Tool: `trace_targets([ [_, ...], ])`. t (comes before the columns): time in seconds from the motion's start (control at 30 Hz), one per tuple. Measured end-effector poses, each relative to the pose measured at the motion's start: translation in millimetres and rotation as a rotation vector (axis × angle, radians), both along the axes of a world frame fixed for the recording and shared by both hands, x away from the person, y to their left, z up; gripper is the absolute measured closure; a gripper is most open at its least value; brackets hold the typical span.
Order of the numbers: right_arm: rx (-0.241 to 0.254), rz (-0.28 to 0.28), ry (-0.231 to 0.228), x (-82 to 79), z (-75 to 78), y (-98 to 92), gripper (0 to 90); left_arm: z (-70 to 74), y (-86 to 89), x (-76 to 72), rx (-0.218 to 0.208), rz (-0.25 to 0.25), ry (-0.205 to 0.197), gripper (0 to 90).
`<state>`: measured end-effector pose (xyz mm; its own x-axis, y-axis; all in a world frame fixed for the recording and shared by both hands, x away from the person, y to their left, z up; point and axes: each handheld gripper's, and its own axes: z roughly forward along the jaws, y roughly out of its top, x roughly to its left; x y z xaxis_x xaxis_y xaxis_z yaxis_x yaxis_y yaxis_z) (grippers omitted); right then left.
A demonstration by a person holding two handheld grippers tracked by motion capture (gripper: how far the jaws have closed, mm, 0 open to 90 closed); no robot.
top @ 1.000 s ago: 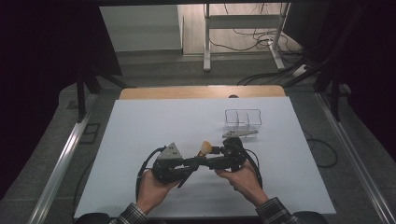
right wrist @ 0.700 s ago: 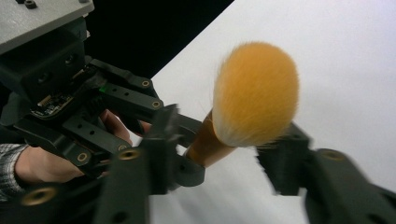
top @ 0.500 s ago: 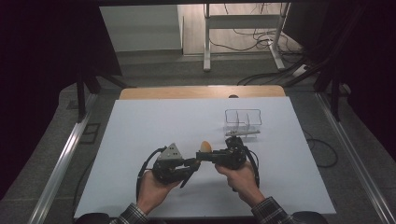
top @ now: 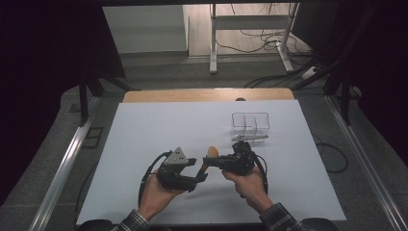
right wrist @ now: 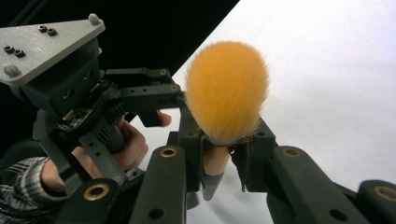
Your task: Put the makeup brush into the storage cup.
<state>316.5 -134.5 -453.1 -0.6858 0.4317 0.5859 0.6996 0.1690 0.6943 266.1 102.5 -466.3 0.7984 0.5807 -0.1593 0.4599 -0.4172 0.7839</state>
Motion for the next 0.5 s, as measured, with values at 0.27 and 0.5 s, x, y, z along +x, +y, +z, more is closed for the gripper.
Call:
trace_targets([
  [0.27,-0.038,-0.003,-0.054,-1.1,2.1,-1.4,73.4,-3.3,4.6,3.1,0.014,-0.001,0.035,10.1],
  [0.5,-0.056,-0.007,-0.079,-0.9,3.2,-3.4,73.4,-4.3,9.7,4.7,0.005,-0.020,0.070,7.3],
])
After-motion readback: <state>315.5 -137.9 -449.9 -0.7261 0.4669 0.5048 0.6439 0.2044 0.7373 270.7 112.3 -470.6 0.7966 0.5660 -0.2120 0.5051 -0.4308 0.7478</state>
